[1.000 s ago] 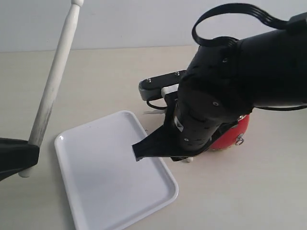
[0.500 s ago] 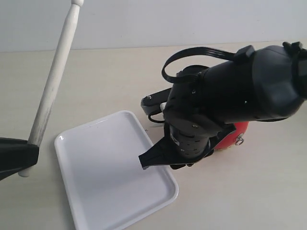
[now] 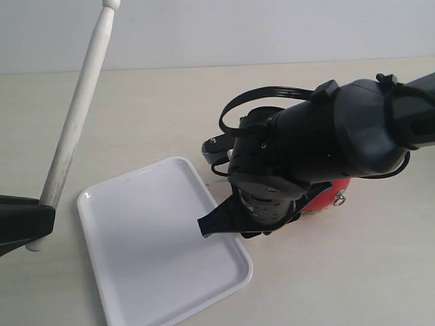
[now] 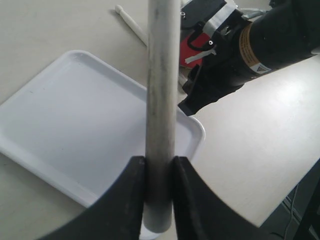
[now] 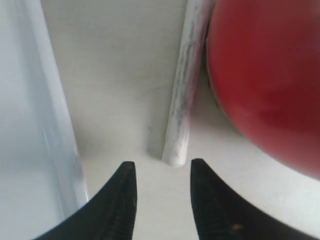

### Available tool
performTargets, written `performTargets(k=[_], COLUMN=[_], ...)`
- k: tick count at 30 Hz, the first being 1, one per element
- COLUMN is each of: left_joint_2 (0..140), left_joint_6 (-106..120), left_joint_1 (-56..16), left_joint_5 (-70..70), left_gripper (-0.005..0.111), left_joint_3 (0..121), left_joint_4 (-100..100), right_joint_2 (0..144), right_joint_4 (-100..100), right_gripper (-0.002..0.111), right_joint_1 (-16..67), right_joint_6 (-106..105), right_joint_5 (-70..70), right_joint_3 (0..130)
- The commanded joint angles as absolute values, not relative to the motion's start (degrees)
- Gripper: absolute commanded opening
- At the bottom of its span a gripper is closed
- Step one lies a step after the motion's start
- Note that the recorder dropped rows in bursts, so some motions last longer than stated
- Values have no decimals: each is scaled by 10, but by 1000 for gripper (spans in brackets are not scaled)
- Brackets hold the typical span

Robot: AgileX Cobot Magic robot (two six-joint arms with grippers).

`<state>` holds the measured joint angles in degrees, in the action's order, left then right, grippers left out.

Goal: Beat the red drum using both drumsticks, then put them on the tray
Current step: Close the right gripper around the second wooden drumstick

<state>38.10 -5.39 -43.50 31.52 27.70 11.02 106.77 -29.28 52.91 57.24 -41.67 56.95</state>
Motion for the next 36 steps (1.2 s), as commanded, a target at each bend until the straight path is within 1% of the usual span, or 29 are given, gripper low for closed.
performTargets(k=[1,10,36], left_joint_2=[381,381,381], left_joint_6=[-50,-49,-47], left_joint_1=[-433,-433,-433], left_joint_5=[311,311,311], left_gripper=[0,0,0], left_joint_3=[274,274,274], left_joint_4=[107,107,107], right_joint_2=[1067,1076,1101], right_joint_4=[-322,-320,-351], right_gripper=[36,36,36], right_joint_1=[527,506,506], right_joint_6=[606,618,646], right_joint_5=[-407,-405,-391], right_joint_3=[576,576,576])
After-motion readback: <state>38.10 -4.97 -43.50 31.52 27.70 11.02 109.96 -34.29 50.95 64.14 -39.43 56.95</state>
